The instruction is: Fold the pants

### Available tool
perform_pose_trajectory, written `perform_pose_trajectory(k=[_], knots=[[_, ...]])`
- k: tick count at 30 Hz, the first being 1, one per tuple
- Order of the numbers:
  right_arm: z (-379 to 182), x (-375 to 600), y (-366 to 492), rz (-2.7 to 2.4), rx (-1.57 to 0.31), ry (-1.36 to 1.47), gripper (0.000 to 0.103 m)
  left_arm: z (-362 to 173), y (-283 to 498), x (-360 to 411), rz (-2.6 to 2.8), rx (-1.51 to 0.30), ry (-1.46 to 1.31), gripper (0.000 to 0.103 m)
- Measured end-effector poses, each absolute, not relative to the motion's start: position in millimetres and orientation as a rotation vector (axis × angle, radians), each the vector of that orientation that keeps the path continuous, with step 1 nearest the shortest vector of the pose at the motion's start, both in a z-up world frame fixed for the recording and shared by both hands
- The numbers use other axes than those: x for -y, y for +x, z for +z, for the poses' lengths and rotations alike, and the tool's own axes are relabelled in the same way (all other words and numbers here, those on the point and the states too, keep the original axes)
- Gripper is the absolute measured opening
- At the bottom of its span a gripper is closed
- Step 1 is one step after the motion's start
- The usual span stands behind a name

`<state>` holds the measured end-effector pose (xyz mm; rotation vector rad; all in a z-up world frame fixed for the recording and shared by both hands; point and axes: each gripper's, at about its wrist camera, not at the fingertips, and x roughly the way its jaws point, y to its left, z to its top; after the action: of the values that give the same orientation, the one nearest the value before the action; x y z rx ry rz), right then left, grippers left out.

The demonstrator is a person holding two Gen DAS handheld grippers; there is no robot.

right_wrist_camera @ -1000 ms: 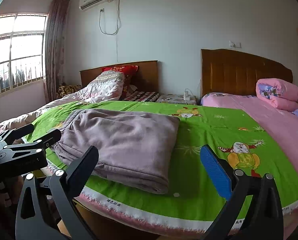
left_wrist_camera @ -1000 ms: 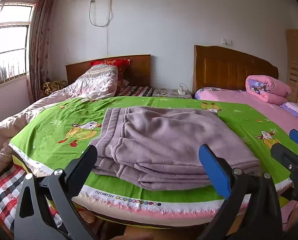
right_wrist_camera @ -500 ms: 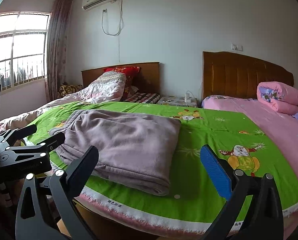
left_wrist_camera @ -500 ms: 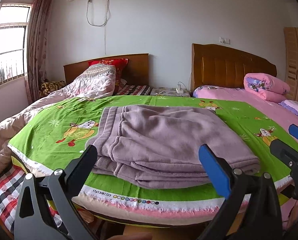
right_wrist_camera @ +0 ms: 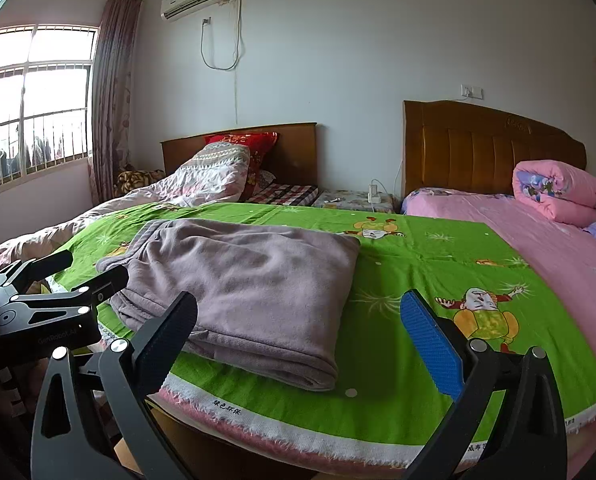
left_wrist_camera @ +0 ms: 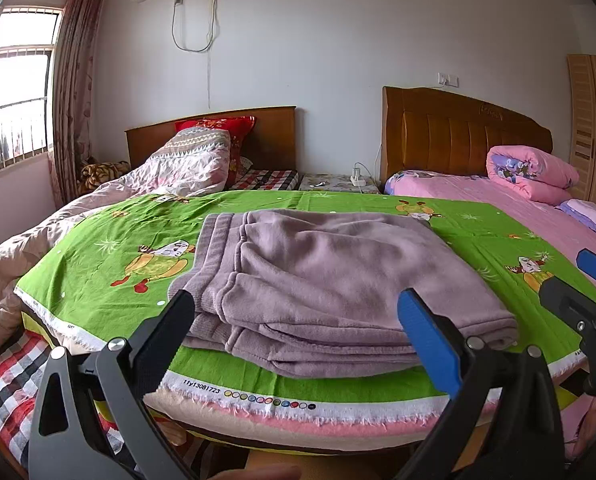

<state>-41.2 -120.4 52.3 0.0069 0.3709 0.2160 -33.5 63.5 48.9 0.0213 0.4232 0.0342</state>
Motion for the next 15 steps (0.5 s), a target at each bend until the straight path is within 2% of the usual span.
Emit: perform_pose_trajectory(k=[15], knots=[[52.1, 120.1, -41.6, 0.215, -0.372, 0.007, 0.099, 47.7, -33.7, -62.2, 0.034, -0.425, 0.024, 0.101]])
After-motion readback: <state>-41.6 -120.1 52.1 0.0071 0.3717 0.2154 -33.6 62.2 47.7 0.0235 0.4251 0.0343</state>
